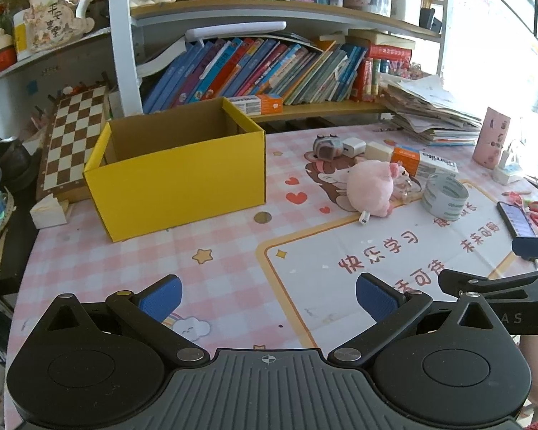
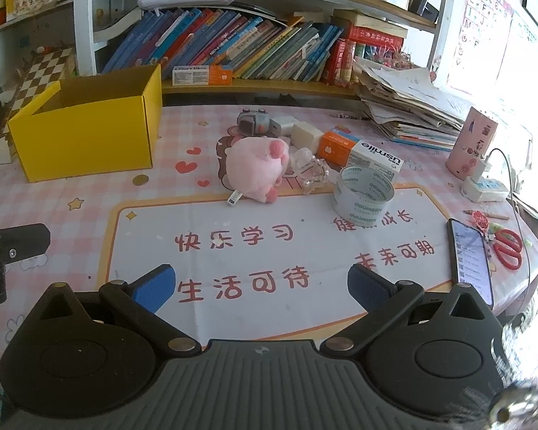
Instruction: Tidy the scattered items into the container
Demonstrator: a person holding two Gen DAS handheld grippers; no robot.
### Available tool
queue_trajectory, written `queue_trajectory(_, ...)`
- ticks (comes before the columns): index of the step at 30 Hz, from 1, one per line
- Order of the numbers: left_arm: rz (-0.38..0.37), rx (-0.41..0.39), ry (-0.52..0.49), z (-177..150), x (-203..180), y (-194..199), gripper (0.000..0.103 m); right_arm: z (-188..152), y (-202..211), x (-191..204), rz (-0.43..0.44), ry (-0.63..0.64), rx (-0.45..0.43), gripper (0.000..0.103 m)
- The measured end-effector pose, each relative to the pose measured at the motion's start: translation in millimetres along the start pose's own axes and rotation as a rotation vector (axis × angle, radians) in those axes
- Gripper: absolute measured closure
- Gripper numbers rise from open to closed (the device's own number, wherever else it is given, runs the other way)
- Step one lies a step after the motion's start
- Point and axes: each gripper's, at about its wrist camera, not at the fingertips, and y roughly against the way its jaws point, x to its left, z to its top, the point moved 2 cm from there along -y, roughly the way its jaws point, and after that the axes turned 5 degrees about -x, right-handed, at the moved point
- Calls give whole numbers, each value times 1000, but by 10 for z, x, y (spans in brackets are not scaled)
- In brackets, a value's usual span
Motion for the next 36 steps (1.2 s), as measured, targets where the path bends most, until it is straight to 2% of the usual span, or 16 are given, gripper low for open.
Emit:
queue_trajectory(22,-37,0,2,7,26,-49,0,23,-25,75,16,15,-2,0)
queue_trajectory(36,-68,10,-14,17,17,-133,0,20,-85,86,-14,17,19,0)
